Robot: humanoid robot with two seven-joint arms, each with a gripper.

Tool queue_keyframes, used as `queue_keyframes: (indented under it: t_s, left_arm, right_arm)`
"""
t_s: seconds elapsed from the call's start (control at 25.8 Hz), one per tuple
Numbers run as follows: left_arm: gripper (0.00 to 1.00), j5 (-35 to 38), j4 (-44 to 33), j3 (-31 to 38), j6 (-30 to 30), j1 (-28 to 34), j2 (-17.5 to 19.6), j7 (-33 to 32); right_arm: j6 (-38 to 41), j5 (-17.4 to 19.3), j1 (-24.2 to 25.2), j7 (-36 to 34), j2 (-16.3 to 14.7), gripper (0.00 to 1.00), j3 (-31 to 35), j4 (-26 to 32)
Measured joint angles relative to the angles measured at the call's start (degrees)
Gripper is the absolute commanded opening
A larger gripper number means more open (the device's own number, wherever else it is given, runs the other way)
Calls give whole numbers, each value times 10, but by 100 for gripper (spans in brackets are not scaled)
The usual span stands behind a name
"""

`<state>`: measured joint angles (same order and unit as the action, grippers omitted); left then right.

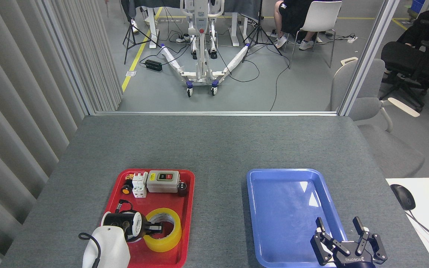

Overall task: Place and move tape with both arms
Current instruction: 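Reach the left gripper into the yellow tape roll's hole and grasp it, then lift the tape with the left gripper and set it beside the red tray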

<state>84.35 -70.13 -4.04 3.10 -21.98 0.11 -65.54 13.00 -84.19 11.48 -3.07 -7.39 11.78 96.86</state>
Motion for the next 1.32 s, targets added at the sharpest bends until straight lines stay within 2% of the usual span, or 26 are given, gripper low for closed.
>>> queue_keyframes:
  t_s: [0.12,0.43,0.58,0.66,0.77,0.93,1.01,1.16,1.32]
  left_arm:
    - [0,0,0,0,-3,1,3,-3]
    - [0,-5,-39,19,-4,14,4,-2]
    - [0,-35,-101,71,-10,42,-23,28]
    - [0,-103,-131,87,-11,59,-38,46]
    - [0,-295,-167,104,-29,97,-52,57]
    - [0,-570,-179,115,-144,165,-61,35]
    - [0,-665,-169,104,-194,192,-64,-2]
    - [0,-784,-162,51,-236,225,-66,-55]
    - [0,-826,-157,15,-253,239,-65,-87]
  right_arm:
    - [0,-1,0,-1,1,100,-4,0]
    - [1,-1,-1,-2,1,100,-12,0]
    - [1,-1,-1,-2,2,100,-12,0]
    - [1,-1,-1,-2,2,100,-12,0]
    - [0,-1,-1,-2,2,100,-12,0]
    - [0,-1,-1,-2,2,100,-12,0]
    - [0,-1,-1,-2,2,100,-12,0]
    - [0,-1,-1,-2,2,100,-12,0]
    - [0,-1,-1,-2,2,100,-13,0]
